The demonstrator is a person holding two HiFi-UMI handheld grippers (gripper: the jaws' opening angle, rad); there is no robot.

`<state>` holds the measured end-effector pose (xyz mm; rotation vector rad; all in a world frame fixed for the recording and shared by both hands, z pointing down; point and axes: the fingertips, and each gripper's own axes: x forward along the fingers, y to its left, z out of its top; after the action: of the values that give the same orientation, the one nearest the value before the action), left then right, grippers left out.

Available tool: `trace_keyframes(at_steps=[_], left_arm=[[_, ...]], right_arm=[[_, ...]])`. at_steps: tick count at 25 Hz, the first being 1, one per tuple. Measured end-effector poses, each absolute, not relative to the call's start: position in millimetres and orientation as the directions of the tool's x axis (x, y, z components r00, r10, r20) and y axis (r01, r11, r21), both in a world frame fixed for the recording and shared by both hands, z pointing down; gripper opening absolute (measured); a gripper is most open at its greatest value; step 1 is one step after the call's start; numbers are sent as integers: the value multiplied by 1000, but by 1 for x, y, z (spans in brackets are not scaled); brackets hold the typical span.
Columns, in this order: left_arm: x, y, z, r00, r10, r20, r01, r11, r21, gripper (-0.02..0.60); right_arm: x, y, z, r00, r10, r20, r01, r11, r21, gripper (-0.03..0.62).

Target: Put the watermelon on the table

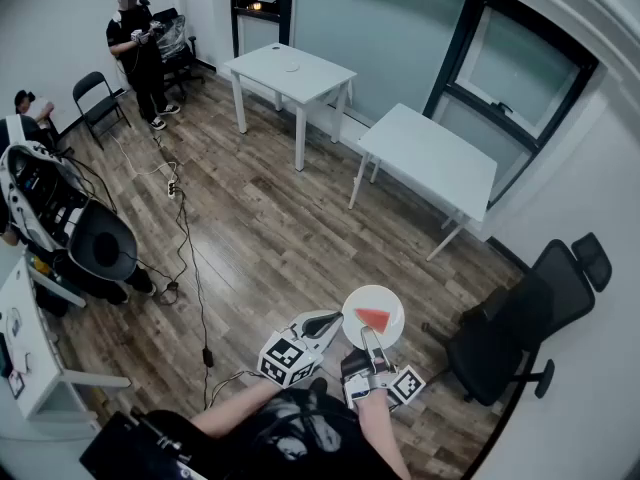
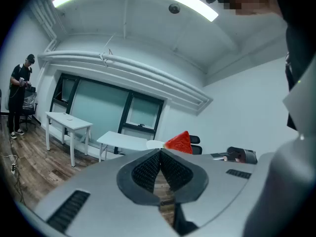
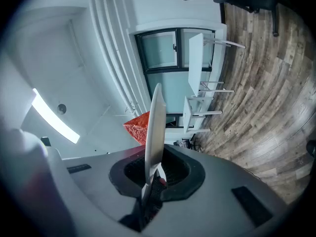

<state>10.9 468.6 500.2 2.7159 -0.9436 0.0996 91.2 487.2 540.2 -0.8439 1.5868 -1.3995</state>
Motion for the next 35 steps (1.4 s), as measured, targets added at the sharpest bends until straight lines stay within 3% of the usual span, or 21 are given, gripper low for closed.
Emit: trace_keyframes(at_steps=[15, 35], left_arm=[[13, 466, 502, 772, -617, 153, -635, -734, 241, 6], [26, 431, 536, 705, -659, 262, -709, -649, 276, 6]], right_arm=[[96, 486, 546, -445, -887, -120, 26, 121, -992, 37], [121, 458, 578, -485, -868, -103, 142, 38, -989, 37]])
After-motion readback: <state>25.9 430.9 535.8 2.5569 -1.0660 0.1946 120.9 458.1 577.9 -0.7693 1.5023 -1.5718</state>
